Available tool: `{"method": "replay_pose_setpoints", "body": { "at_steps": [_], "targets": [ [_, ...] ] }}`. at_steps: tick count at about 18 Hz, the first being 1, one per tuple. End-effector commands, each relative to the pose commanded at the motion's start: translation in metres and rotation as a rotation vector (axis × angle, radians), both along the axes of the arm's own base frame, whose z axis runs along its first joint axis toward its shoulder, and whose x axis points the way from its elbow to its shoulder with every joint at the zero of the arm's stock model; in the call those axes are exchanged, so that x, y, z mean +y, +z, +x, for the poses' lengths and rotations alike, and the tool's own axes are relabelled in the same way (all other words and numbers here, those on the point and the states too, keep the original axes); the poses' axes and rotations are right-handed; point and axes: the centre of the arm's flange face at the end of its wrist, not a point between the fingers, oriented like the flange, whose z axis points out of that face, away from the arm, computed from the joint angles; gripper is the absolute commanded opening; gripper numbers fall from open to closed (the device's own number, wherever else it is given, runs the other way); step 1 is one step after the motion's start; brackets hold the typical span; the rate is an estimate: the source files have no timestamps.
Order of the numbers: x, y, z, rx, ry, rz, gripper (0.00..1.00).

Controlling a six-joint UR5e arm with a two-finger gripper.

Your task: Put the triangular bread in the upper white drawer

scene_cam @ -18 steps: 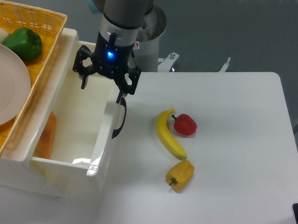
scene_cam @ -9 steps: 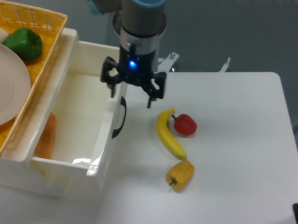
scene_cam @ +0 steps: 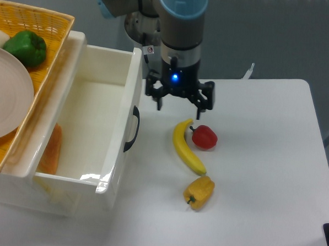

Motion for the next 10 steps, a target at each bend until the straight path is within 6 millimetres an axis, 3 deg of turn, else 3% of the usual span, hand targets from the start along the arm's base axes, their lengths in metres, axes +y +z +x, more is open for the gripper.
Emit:
{"method": "replay_pose_setpoints", "body": {
  "at_steps": [5, 10],
  "targets": [
    [-0.005, -0.030, -0.028, -0.022, -0.046, -0.059, 1.00],
    [-0.016, -0.044, -0.049, -0.040, -0.033, -0.066, 1.00]
  ]
}}
